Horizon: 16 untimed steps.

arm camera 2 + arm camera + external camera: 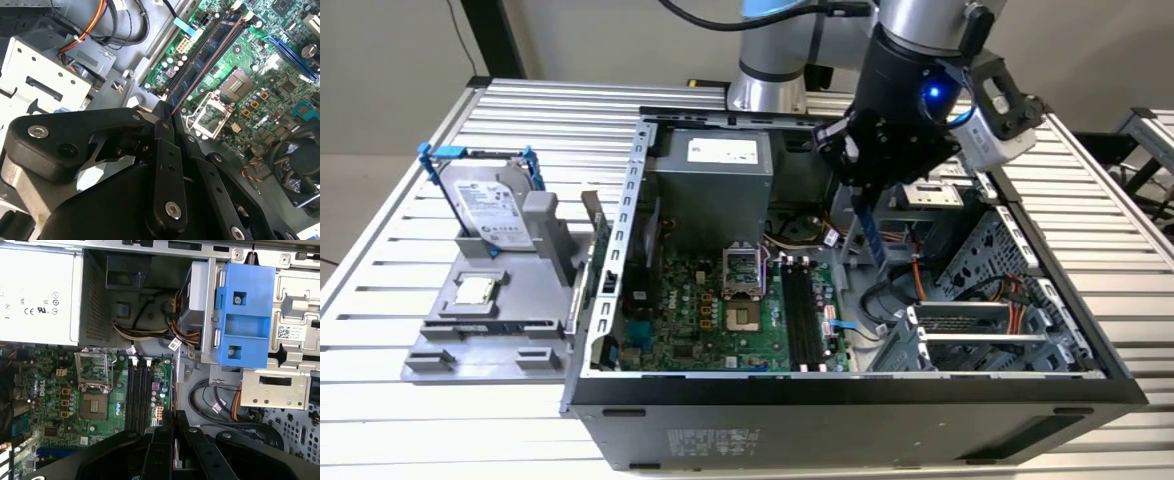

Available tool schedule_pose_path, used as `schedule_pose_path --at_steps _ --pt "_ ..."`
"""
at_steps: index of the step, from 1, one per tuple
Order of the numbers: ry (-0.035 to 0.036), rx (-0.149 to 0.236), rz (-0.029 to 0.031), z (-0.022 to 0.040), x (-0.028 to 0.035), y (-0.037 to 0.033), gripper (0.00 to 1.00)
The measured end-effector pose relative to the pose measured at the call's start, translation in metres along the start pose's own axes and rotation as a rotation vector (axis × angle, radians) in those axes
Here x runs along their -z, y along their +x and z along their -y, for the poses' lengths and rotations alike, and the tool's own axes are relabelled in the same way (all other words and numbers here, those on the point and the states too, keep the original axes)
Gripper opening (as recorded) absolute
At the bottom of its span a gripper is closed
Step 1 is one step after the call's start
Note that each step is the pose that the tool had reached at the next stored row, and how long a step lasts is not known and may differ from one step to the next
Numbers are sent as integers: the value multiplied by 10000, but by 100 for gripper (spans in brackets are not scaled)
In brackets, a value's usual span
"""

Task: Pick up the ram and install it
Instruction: 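Insert the ram into the slot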

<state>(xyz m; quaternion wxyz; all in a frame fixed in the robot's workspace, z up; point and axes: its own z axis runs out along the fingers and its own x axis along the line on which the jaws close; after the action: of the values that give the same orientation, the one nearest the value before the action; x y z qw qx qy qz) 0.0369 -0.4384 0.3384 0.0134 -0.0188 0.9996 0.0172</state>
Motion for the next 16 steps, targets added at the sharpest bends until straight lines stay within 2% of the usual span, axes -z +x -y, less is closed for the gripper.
schedule_pose_path --at_steps 9,16 --pt "46 -218 6 4 -161 30 0" --pt "51 -274 8 7 -284 54 0"
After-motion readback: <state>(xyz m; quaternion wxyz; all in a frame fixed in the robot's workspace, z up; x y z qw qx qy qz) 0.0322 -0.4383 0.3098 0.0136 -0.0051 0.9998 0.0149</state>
